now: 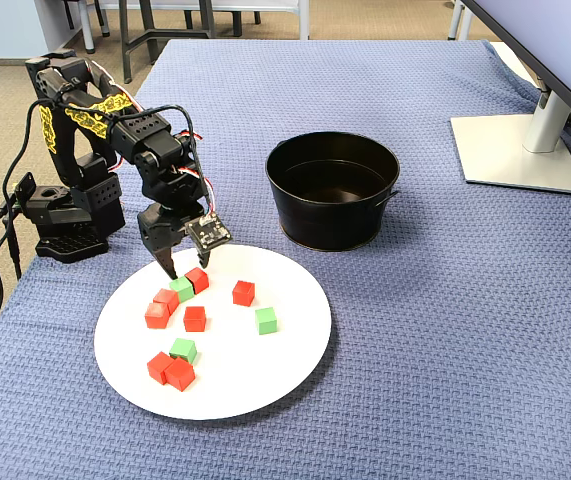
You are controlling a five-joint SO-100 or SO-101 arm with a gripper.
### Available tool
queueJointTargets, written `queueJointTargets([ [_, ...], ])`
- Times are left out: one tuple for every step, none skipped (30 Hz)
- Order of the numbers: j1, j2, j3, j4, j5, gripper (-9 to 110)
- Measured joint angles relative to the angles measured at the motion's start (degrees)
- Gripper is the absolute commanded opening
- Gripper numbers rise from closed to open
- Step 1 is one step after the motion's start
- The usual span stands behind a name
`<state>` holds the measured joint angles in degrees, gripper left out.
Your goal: Pick up the red cubes from the white plate and place them in the black recipient
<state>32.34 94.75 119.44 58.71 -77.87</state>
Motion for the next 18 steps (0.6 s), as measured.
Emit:
queueJointTargets([
  [0.26, -0.26, -0.62, 0.00, -0.35, 17],
  [0.53, -0.44, -1.05, 0.00, -0.70, 18],
  [0.88, -0.62, -1.58, 0.00, -1.14, 18],
  [1.05, -0.88, -2.02, 0.00, -1.49, 18],
  [1.32, -1.05, -2.29, 0.00, -1.76, 18],
  [1.49, -1.23, -2.64, 0.00, -1.93, 18],
  [1.67, -1.49, -3.08, 0.00, -2.11, 17],
  [1.76, -1.76, -3.34, 0.00, -2.20, 15],
  [1.76, -2.02, -3.34, 0.00, -2.29, 13],
  [1.85, -2.02, -3.43, 0.00, -2.37, 11],
  [1.85, -2.02, -3.43, 0.00, -2.37, 8],
  [1.85, -2.02, -3.43, 0.00, -2.37, 4],
  [1.85, -2.02, -3.43, 0.00, -2.37, 1],
  [1.85, -2.02, -3.43, 0.00, -2.37, 0],
  [1.85, -2.02, -3.43, 0.00, -2.37, 0],
  [1.85, -2.02, -3.43, -0.18, -2.02, 0],
  [1.85, -2.02, -3.43, -0.44, -1.76, 0],
  [1.85, -2.02, -3.43, -0.79, -1.49, 0],
])
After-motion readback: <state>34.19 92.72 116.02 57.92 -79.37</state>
